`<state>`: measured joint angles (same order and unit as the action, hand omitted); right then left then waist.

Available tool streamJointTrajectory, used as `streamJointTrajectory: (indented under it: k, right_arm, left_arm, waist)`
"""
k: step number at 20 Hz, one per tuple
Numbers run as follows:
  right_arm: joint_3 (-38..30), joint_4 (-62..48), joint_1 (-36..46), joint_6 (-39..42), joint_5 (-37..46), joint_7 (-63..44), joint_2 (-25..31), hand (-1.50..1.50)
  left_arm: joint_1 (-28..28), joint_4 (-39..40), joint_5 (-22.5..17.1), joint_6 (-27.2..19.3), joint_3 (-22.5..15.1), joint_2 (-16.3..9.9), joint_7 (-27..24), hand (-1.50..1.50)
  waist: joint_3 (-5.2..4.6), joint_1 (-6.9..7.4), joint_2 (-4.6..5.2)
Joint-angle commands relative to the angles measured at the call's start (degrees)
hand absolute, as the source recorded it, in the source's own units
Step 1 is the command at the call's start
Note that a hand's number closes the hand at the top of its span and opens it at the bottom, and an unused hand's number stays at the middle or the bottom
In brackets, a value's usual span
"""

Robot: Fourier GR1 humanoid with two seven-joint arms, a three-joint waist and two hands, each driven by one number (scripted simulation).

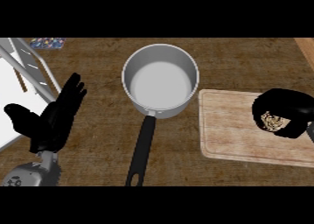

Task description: Pick the cupcake from the cutting board and place it in the pot

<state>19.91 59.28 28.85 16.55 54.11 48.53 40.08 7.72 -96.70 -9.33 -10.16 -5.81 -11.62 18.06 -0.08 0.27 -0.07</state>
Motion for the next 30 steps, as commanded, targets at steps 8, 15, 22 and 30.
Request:
streamJointTrajectory:
  k: [8, 15, 22, 30]
  right_arm:
    - [-13.1, -3.2, -9.0, 2.2, -5.9, -30.7, -9.2, 1.50]
    - [-20.5, 1.4, -12.0, -8.3, -5.6, -53.8, -16.6, 1.50]
    - [-19.5, 16.5, -11.2, -16.7, -0.9, -70.7, -25.1, 1.50]
    - [-9.4, 37.6, -3.3, -15.9, 10.3, -87.0, -33.1, 1.50]
  left_arm:
    - [-2.0, 1.4, 1.0, -1.8, 3.1, -0.3, 0.4, 0.00]
    - [-4.3, 1.5, 1.0, -2.9, 5.2, -1.2, 0.5, 0.00]
    - [-5.5, 0.7, 1.0, -2.8, 5.0, -1.3, 0.8, 0.00]
    - [-5.9, 0.9, 0.5, -0.9, 3.3, -0.9, 0.4, 0.00]
  waist:
    - [-0.40, -8.91, -2.39]
    - [-0.98, -11.55, -4.11]
    - [-0.90, -10.20, -4.66]
    - [-0.91, -7.52, -4.43]
